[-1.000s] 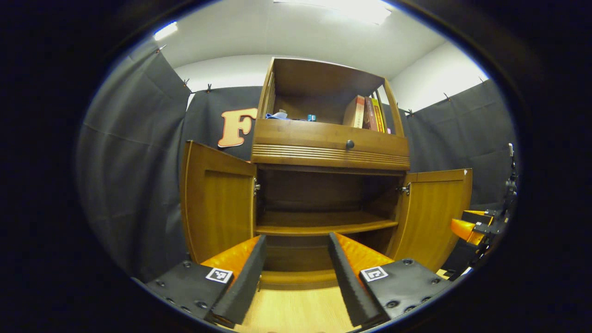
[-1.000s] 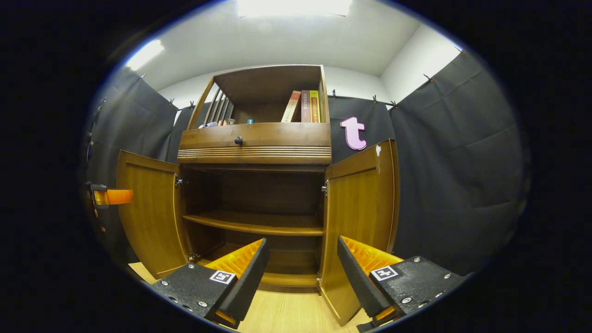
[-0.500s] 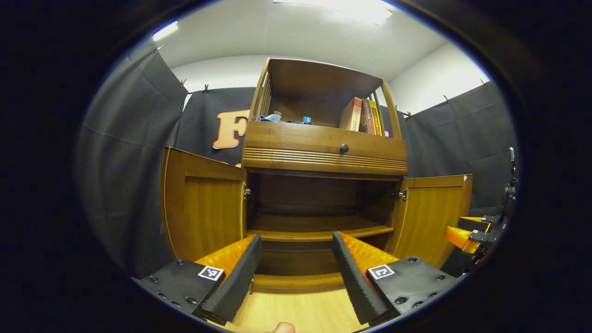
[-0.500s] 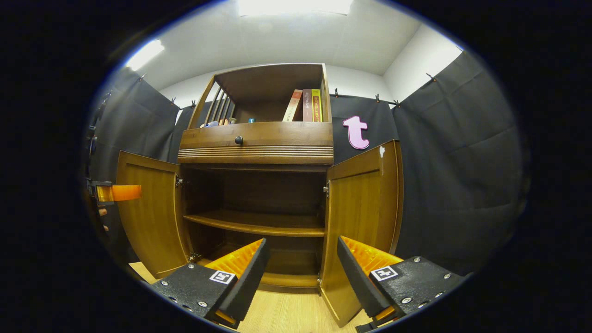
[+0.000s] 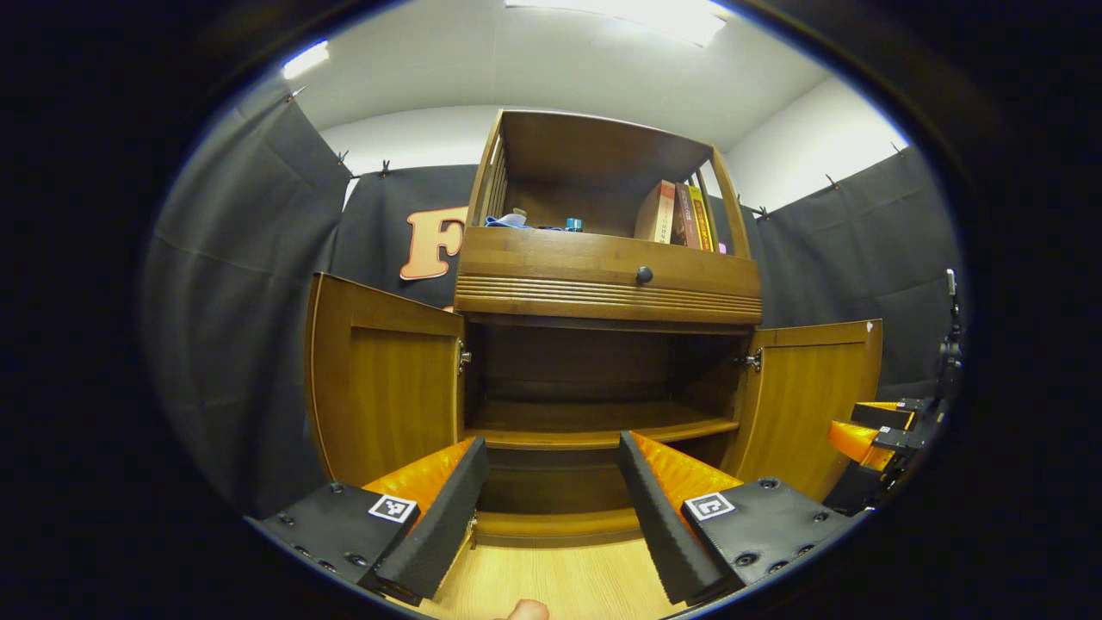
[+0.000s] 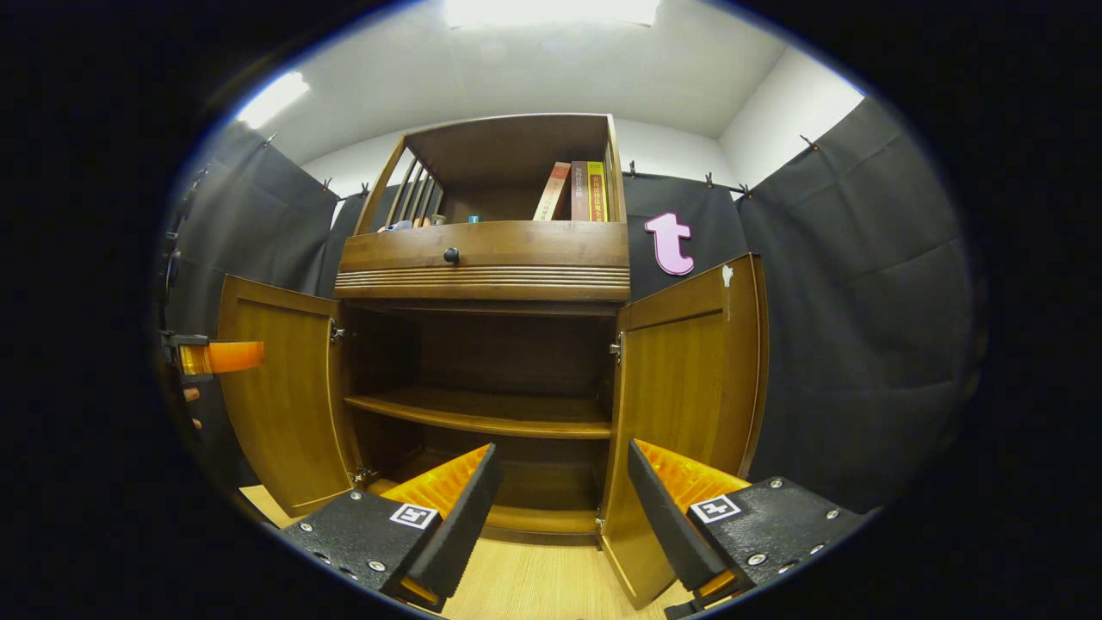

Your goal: Open the right door of the double-door shoe cabinet with the right hand, and open the left door with the left hand.

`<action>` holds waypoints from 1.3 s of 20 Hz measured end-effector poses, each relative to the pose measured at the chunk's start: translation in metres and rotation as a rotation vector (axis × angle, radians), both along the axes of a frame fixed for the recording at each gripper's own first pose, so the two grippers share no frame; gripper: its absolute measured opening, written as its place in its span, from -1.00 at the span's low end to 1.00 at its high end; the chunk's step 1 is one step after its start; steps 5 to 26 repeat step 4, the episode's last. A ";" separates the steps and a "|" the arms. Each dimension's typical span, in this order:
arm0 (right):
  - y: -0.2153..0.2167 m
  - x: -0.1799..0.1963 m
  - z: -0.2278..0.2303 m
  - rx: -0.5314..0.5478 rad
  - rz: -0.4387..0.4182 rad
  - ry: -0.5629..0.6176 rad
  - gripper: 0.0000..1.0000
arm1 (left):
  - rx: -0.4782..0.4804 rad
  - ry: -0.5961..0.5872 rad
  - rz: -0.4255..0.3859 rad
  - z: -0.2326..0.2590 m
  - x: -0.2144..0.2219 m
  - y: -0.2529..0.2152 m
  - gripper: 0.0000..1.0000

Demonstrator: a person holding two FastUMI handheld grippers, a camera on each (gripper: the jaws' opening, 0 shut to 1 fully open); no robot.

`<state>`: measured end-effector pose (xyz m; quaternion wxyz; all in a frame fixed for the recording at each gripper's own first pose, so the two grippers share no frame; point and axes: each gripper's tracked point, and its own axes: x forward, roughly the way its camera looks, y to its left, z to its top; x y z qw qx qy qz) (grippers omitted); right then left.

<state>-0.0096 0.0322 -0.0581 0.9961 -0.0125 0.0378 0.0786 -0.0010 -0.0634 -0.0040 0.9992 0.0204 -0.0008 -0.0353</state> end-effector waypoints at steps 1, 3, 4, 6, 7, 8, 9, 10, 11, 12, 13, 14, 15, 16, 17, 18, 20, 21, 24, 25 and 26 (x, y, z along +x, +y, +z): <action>0.001 0.000 0.000 0.000 -0.001 -0.001 0.82 | 0.001 -0.001 0.001 0.000 0.000 0.001 0.93; 0.003 -0.001 -0.001 0.002 0.002 0.000 0.82 | -0.001 -0.002 0.003 0.000 0.001 0.003 0.93; 0.004 0.000 -0.001 0.003 0.005 0.001 0.82 | -0.003 -0.002 0.006 -0.001 0.000 0.005 0.93; 0.004 0.000 -0.001 0.003 0.005 0.001 0.82 | -0.003 -0.002 0.006 -0.001 0.000 0.005 0.93; 0.004 0.000 -0.001 0.003 0.005 0.001 0.82 | -0.003 -0.002 0.006 -0.001 0.000 0.005 0.93; 0.004 0.000 -0.001 0.003 0.005 0.001 0.82 | -0.003 -0.002 0.006 -0.001 0.000 0.005 0.93; 0.004 0.000 -0.001 0.003 0.005 0.001 0.82 | -0.003 -0.002 0.006 -0.001 0.000 0.005 0.93; 0.004 0.000 -0.001 0.003 0.005 0.001 0.82 | -0.003 -0.002 0.006 -0.001 0.000 0.005 0.93; 0.004 0.000 -0.001 0.003 0.005 0.001 0.82 | -0.003 -0.002 0.006 -0.001 0.000 0.005 0.93; 0.004 0.000 -0.001 0.003 0.005 0.001 0.82 | -0.003 -0.002 0.006 -0.001 0.000 0.005 0.93; 0.004 0.000 -0.001 0.003 0.005 0.001 0.82 | -0.003 -0.002 0.006 -0.001 0.000 0.005 0.93; 0.004 0.000 -0.001 0.003 0.005 0.001 0.82 | -0.003 -0.002 0.006 -0.001 0.000 0.005 0.93; 0.004 0.000 -0.001 0.003 0.005 0.001 0.82 | -0.003 -0.002 0.006 -0.001 0.000 0.005 0.93; 0.004 0.000 -0.001 0.003 0.005 0.001 0.82 | -0.003 -0.002 0.006 -0.001 0.000 0.005 0.93; 0.004 0.000 -0.001 0.003 0.005 0.001 0.82 | -0.003 -0.002 0.006 -0.001 0.000 0.005 0.93; 0.004 0.000 -0.001 0.003 0.005 0.001 0.82 | -0.003 -0.002 0.006 -0.001 0.000 0.005 0.93; 0.004 0.000 -0.001 0.003 0.005 0.001 0.82 | -0.003 -0.002 0.006 -0.001 0.000 0.005 0.93; 0.004 0.000 -0.001 0.003 0.005 0.001 0.82 | -0.003 -0.002 0.006 -0.001 0.000 0.005 0.93; 0.004 0.000 -0.001 0.003 0.005 0.001 0.82 | -0.003 -0.002 0.006 -0.001 0.000 0.005 0.93; 0.004 0.000 -0.001 0.003 0.005 0.001 0.82 | -0.003 -0.002 0.006 -0.001 0.000 0.005 0.93; 0.004 0.000 -0.001 0.003 0.005 0.001 0.82 | -0.003 -0.002 0.006 -0.001 0.000 0.005 0.93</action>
